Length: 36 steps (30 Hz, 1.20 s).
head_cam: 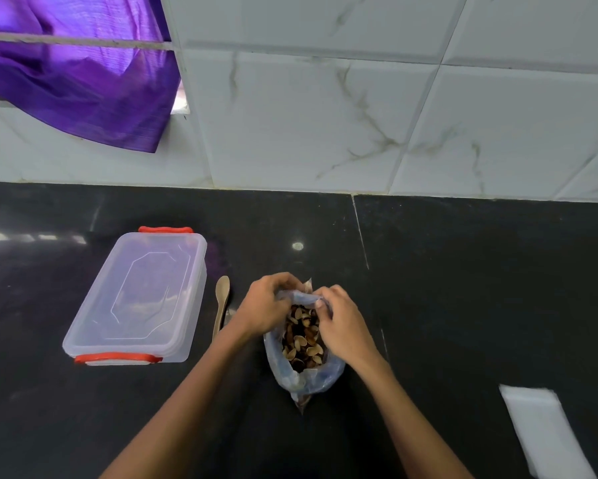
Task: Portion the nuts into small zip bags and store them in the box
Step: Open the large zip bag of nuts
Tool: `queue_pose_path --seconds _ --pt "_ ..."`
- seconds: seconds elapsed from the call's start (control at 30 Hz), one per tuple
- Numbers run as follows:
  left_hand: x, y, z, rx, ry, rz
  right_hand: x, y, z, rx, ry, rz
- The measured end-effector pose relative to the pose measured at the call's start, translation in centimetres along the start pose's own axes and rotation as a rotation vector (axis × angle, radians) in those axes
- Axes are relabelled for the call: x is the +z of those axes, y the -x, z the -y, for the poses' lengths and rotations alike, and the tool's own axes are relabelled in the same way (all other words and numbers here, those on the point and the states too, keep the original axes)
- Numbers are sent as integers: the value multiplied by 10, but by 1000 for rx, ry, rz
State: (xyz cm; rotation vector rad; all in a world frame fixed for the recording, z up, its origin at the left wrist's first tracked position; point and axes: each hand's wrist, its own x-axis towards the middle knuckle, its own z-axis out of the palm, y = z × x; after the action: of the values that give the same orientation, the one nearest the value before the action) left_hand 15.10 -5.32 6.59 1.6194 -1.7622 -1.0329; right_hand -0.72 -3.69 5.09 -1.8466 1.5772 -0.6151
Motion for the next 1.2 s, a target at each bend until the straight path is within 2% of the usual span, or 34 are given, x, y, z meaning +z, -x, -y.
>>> queue_pose_path --seconds 0.2,0.3,0.4,0.53,0.6,0.67,0.9,1.07,1.2 --pt "1 9 -8 -34 77 14 6 11 1 -40 -26 -79" --pt "2 13 -8 -80 71 97 7 14 -4 -9 -63 -55" --pt "6 21 -8 -194 127 144 -1 17 -5 150 -121 33" --pt "7 49 -4 -452 189 8 -18 32 -8 411 -110 123" --pt "6 66 -4 -625 191 96 -24 45 -9 522 -144 206" --pt "8 78 -5 -702 255 204 -25 57 -6 580 -232 261" --pt "19 90 -3 -619 629 106 -29 67 -3 618 -439 194" --pt "30 89 -2 -613 857 231 -26 71 -12 649 -566 175" --pt "39 88 -4 -559 746 367 -34 80 -18 647 -573 103"
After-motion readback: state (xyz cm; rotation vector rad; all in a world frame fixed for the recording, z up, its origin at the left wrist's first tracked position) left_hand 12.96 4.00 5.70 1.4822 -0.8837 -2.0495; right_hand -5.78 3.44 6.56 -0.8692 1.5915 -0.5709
